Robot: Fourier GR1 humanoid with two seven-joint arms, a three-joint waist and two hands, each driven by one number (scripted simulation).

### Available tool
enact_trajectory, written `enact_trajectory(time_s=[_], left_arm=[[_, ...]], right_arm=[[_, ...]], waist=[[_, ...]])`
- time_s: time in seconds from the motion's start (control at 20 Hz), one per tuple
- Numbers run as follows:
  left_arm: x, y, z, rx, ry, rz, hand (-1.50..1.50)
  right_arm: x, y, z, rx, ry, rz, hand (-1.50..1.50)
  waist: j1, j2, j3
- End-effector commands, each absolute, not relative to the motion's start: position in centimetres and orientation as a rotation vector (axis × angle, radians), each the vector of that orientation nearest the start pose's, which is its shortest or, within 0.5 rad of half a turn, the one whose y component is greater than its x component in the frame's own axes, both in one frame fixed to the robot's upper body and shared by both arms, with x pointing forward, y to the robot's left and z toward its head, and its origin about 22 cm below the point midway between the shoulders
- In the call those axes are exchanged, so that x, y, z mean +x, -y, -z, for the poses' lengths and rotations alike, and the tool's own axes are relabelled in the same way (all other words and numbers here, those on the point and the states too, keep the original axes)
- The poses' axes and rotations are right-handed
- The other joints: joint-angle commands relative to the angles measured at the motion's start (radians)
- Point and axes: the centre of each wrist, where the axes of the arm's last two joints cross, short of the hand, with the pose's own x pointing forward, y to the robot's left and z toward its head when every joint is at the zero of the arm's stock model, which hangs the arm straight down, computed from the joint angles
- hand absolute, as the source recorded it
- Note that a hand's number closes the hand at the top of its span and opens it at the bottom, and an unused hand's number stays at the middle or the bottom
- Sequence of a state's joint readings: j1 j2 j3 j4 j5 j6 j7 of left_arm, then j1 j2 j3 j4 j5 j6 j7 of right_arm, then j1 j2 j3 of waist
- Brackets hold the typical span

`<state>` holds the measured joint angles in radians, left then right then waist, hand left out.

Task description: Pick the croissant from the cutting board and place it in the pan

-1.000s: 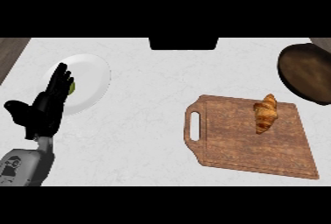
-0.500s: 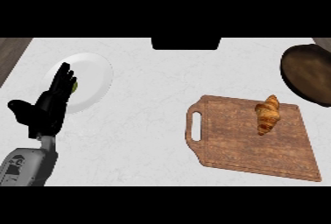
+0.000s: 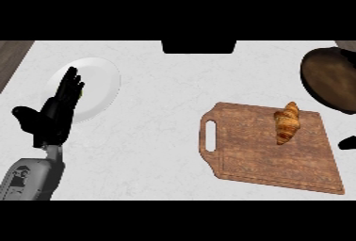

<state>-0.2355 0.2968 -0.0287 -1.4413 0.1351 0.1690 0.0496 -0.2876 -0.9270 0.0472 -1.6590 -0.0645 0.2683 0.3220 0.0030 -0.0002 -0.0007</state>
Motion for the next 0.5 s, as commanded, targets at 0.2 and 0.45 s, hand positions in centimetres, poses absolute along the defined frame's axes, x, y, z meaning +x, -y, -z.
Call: enact_trajectory(time_s=[0.2, 0.45], left_arm=[[30.6, -27.8, -5.9, 0.181, 1.623, 0.043, 0.00], [30.1, -28.1, -5.2, 0.197, 1.607, 0.026, 0.00]], right_arm=[[30.2, 36.0, -18.7, -0.665, 1.278, -0.848, -1.50], [30.4, 35.1, -17.0, -0.647, 1.223, -0.864, -1.50]], waist=[[0.002, 0.001, 0.001], [-0.002, 0.000, 0.001]])
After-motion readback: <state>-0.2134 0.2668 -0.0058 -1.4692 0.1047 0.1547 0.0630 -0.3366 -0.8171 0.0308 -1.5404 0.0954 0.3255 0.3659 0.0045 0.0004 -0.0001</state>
